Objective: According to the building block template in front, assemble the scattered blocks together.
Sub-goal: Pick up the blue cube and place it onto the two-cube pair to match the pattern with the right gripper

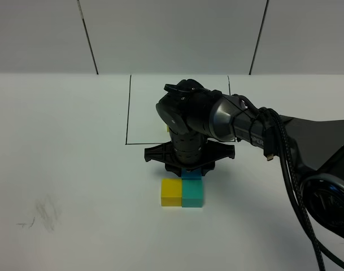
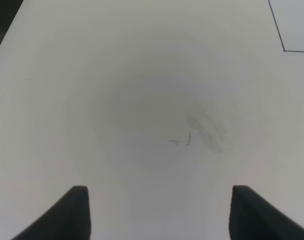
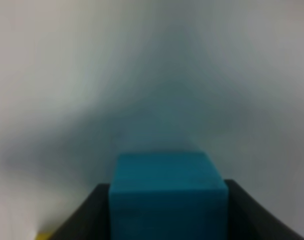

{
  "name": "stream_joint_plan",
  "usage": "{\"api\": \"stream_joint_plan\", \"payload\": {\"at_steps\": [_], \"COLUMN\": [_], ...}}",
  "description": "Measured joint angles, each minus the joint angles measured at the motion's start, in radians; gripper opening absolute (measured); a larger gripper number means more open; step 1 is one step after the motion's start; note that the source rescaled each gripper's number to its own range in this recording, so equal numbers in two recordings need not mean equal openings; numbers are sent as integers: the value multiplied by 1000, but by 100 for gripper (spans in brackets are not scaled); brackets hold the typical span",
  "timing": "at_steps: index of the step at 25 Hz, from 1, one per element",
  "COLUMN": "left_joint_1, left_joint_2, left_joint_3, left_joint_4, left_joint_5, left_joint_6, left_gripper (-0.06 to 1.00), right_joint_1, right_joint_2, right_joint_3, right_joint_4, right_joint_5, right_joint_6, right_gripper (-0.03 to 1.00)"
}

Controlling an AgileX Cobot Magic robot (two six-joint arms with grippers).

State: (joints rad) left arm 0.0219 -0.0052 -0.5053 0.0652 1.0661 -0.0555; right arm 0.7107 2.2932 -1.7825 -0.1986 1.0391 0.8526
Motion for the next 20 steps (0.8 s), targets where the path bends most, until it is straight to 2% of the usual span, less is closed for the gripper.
{"api": "stream_joint_plan", "payload": {"at_steps": [20], "left_joint_1": [0], "left_joint_2": [0], "left_joint_3": [0], "left_joint_4": [0], "left_joint_5": [1], "left_joint_6": [0], "left_gripper": [36], "right_joint_1": [0], "right_joint_2": [8], "right_joint_3": [0], "right_joint_4": [3], "right_joint_5": [1], "right_joint_6": [5], "right_gripper": [27]}}
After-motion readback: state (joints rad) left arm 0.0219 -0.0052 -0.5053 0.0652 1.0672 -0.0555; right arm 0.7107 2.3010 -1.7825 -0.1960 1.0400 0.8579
